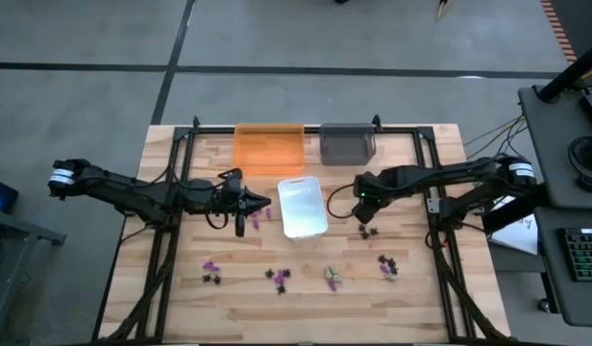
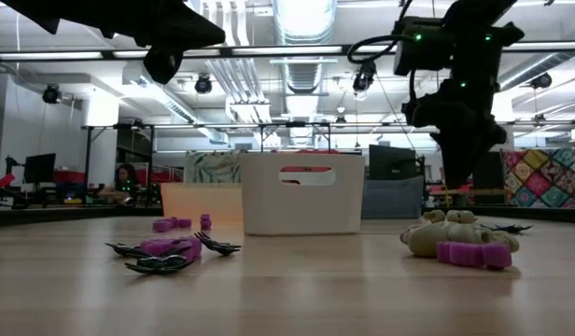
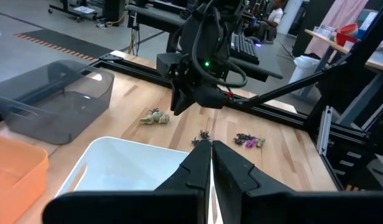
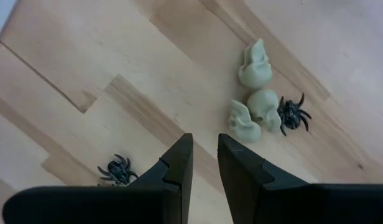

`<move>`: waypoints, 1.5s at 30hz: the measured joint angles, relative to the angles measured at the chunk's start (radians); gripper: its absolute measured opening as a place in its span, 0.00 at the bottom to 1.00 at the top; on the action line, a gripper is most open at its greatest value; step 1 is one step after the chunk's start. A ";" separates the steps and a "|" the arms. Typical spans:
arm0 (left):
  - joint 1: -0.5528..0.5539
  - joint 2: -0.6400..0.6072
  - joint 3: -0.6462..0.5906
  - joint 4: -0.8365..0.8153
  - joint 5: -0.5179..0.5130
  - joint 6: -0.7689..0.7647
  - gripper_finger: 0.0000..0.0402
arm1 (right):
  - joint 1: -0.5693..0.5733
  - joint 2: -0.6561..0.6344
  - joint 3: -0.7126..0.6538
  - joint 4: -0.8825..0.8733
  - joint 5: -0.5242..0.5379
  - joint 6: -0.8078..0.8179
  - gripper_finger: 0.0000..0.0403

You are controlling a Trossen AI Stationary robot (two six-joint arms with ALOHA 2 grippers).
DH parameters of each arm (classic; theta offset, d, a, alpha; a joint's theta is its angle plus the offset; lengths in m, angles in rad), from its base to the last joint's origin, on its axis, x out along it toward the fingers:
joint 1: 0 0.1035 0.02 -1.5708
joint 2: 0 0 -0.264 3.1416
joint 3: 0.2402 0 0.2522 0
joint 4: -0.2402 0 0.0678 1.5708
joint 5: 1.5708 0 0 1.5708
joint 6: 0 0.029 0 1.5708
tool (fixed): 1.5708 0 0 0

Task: Sort Halloween decoration
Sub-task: Put the white skull toy into the white bin

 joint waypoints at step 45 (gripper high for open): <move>0.000 0.000 0.000 0.001 0.000 0.011 0.00 | -0.006 0.214 0.029 -0.030 0.106 0.003 0.32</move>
